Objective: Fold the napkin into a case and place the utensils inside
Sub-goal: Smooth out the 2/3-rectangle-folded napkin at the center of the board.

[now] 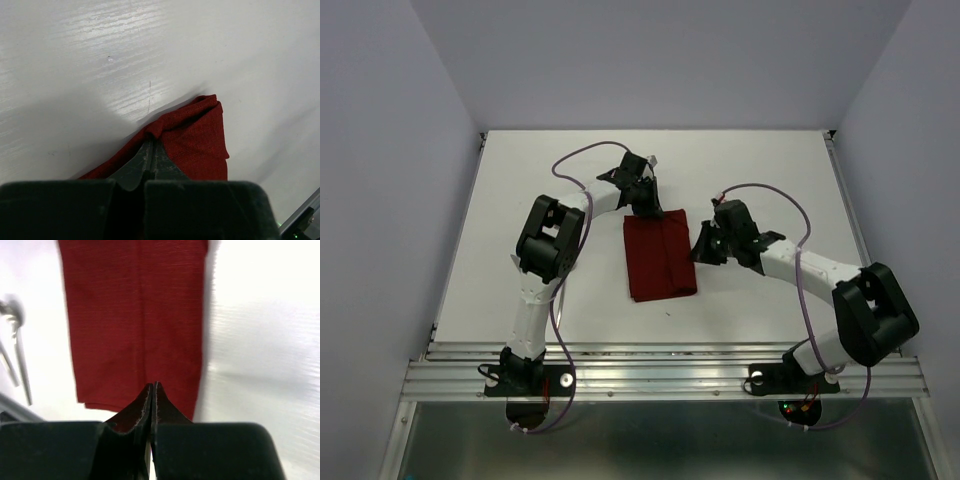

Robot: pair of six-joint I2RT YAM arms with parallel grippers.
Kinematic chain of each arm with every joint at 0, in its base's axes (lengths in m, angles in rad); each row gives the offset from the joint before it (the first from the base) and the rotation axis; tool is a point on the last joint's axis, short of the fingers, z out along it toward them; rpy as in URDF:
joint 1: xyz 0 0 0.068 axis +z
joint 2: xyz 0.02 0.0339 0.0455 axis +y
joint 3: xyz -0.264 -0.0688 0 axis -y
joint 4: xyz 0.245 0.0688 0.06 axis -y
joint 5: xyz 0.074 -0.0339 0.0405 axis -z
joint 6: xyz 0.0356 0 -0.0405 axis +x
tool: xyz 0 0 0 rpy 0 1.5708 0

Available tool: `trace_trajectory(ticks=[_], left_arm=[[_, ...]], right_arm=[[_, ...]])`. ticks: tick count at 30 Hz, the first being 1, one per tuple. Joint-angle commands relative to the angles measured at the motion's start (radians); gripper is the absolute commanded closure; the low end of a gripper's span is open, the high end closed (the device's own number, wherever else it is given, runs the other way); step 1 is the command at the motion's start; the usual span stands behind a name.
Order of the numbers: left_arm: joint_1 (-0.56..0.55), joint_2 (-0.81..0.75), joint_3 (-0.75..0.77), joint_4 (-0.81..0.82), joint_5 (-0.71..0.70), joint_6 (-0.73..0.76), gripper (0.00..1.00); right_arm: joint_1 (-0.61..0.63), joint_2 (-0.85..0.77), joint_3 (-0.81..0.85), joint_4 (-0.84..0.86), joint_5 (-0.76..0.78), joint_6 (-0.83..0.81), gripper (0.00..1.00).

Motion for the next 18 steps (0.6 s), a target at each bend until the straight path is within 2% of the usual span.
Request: trace_trajectory(ticks=[1,5,9,13,18], left_arm=[[-0.002,0.038,0.007,-0.048,-0.041,0.025,1.0],[-0.004,0.041,0.009,-0.045,-0.04,0.025,1.0],[-0.004,0.042,0.007,-0.045,-0.038,0.025,1.0],[-0.004,0.042,0.004,-0.045,-0.032,0.028,1.0],[-0.004,0.036,0.004,-0.044,-0.032,0.031,1.0]], right_arm=[[0.013,-0.041,-0.115,0.152,-0.156,0.086,0.99],[0.013,0.004,-0.285,0.379,-0.232,0.147,0.99],[0.013,0.068,-0.345,0.479,-0.249,0.163,0.99],[0.013,0.042,-0.327,0.462,-0.266,0.131,0.99],[0.013,-0.097,-0.234,0.336,-0.201,0.069,0.99]])
